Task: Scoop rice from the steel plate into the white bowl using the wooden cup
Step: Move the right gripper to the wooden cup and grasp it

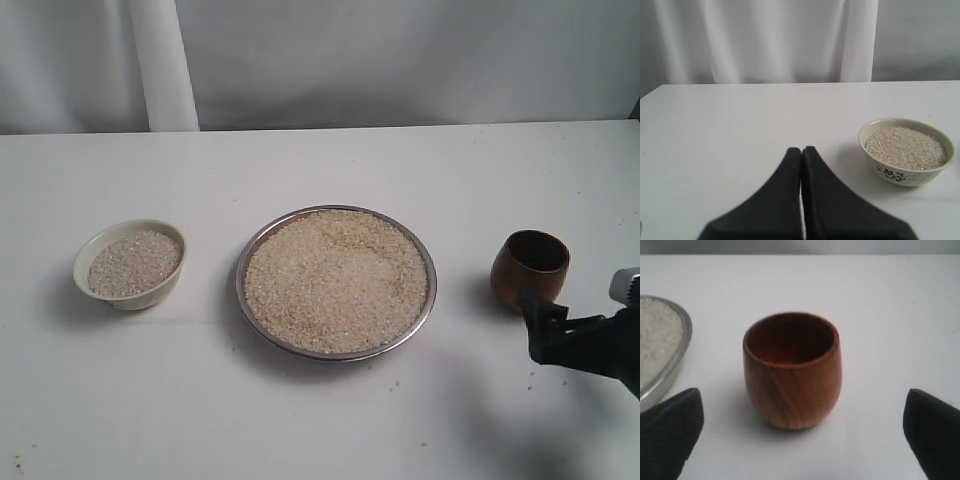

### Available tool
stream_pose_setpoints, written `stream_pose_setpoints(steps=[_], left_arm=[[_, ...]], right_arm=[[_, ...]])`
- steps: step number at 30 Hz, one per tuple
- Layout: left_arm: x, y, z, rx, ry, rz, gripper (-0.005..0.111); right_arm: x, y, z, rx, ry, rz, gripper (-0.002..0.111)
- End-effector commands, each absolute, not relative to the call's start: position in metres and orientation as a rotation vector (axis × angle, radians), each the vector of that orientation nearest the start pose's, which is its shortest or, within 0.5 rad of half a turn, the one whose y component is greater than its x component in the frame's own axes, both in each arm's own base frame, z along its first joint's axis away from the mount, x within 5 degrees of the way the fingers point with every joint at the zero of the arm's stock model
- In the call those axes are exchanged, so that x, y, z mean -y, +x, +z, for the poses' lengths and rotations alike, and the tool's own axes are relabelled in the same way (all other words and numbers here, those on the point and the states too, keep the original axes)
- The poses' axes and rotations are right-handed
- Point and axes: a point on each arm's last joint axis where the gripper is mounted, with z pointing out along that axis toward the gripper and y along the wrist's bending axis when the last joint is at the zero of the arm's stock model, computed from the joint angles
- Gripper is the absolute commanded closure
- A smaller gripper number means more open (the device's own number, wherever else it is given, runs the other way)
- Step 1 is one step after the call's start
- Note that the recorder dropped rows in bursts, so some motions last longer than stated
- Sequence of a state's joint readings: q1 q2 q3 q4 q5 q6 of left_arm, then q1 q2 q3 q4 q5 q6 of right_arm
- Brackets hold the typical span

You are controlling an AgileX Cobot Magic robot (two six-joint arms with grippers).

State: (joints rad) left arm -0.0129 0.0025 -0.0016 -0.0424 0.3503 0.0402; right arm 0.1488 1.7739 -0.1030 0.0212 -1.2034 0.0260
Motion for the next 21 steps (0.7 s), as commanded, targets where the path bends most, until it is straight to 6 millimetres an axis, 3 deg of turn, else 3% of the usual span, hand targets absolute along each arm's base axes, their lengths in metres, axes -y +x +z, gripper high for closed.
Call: stream_pose_setpoints(steps=[1, 12, 21], left_arm=[[0.002, 0.053, 0.182, -1.828, 0.021, -0.026, 0.107], [0.002, 0.053, 0.182, -1.828, 0.021, -0.026, 0.107], [0.002, 0.053, 0.182, -1.828, 0.021, -0.026, 0.107]], right_arm=[[-0.029, 0.193, 0.095, -2.005, -0.113, 0.115, 0.003], [-0.041, 0.210, 0.086, -1.999, -0.218, 0.191, 0.003], [-0.032, 0.214, 0.086, -2.000, -0.114, 0.106, 0.003]])
